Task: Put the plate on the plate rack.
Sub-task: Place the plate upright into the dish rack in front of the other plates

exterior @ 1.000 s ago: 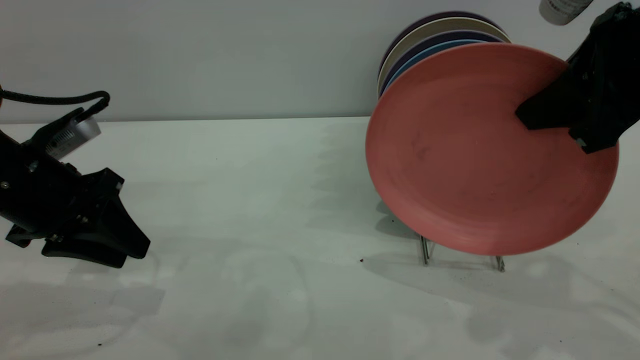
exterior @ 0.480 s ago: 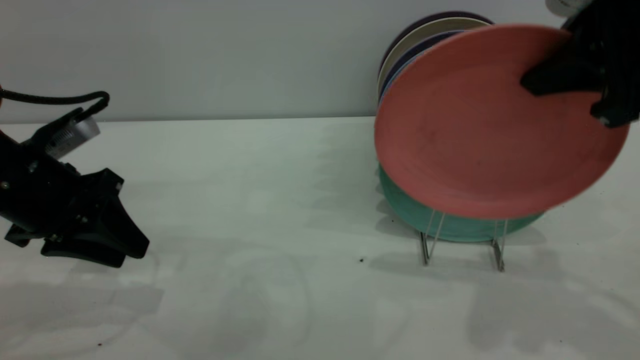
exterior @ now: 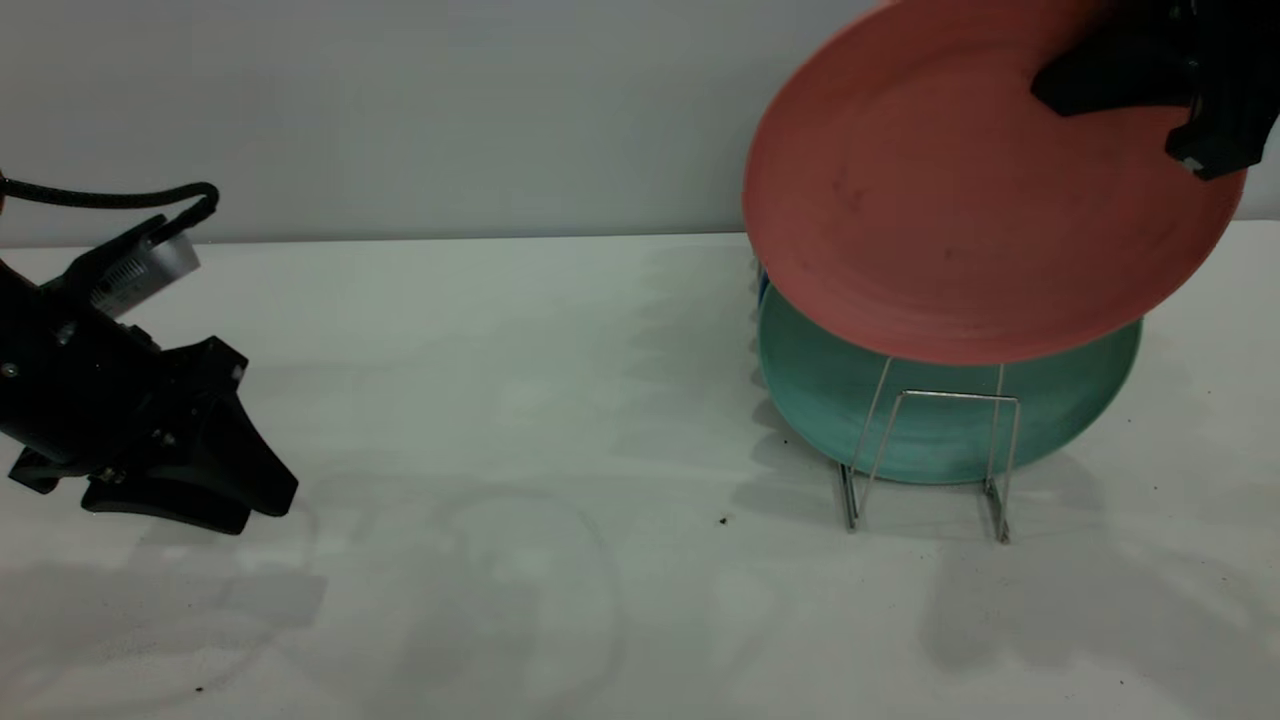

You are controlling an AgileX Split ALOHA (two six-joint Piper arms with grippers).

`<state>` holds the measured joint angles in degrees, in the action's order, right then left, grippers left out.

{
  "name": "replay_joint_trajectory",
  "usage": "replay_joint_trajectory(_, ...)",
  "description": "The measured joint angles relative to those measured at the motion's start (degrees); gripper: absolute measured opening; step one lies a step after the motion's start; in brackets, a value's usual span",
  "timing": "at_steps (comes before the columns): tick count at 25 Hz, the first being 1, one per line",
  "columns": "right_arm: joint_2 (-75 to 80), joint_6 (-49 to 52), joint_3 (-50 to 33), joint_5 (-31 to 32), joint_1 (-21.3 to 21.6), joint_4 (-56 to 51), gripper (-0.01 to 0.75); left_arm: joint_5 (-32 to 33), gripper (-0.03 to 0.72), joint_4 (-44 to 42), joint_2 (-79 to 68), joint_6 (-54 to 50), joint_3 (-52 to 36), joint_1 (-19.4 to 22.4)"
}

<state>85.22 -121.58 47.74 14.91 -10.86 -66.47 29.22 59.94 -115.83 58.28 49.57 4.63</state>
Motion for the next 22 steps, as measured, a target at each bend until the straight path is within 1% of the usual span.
replay_joint_trajectory(12, 5.5, 0.0, 0.0, -0.9, 0.0, -0.1, 0.113, 0.0, 0.356, 0.0, 0.0, 0.0, 0.0, 0.0)
replay_joint_trajectory(17, 6.1, 0.0, 0.1, -1.3, 0.0, -2.3, 0.115, 0.0, 0.356, 0.0, 0.0, 0.0, 0.0, 0.0)
replay_joint_trajectory(20, 6.1, 0.0, 0.4, 0.0, 0.0, -2.7, 0.146, 0.0, 0.356, 0.0, 0.0, 0.0, 0.0, 0.0)
replay_joint_trajectory(22, 6.1, 0.0, 0.4, 1.5, 0.0, -2.9, 0.198, 0.0, 0.356, 0.0, 0.0, 0.0, 0.0, 0.0)
